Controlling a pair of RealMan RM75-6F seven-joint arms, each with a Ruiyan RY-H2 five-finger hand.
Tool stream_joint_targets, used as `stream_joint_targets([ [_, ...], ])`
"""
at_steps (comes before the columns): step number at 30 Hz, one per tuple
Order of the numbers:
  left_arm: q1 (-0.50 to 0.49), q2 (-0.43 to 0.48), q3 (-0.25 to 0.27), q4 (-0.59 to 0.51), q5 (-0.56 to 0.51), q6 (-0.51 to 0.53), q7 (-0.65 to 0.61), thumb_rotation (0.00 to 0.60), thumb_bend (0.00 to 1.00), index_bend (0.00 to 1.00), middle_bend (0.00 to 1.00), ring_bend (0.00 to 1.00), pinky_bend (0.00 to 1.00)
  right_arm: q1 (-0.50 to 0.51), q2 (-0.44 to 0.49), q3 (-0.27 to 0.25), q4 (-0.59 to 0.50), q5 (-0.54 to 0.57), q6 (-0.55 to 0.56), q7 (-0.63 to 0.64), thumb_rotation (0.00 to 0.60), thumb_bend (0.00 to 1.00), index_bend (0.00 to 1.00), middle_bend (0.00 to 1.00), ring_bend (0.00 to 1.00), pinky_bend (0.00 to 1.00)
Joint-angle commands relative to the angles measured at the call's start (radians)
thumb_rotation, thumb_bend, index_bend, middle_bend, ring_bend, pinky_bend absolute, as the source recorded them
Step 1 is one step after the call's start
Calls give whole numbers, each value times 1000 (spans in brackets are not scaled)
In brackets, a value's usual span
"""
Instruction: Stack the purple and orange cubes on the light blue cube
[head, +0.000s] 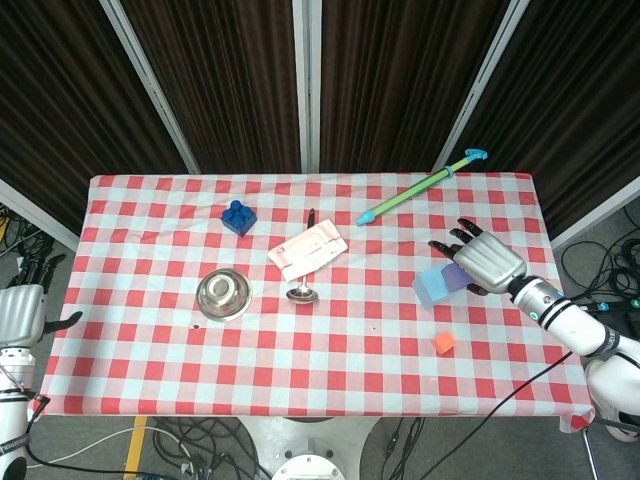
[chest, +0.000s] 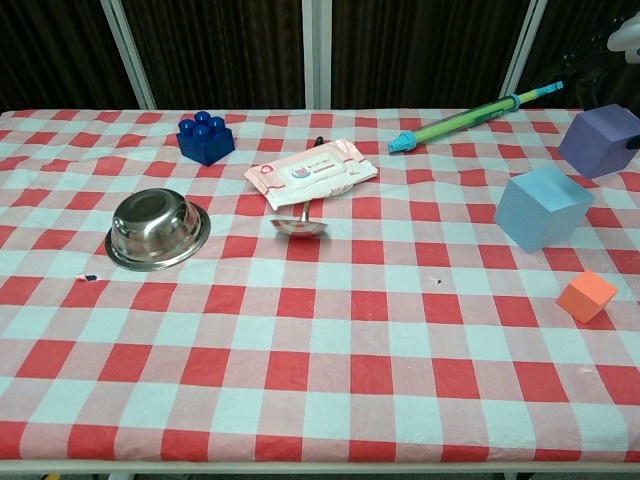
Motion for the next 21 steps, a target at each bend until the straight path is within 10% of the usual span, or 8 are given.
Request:
stream_joint_targets([
  [1,0,-1,0,2,0,0,1,600,60,208,189,167,309,5,-10,-6,19,-11,4,24,600,164,93,442,122,71],
  [21,0,-6,-2,7,-6,-5,12,600,59,208,189,167,309,23,-85,-39,107,-52,21,106,600,169,93,441,122,82],
])
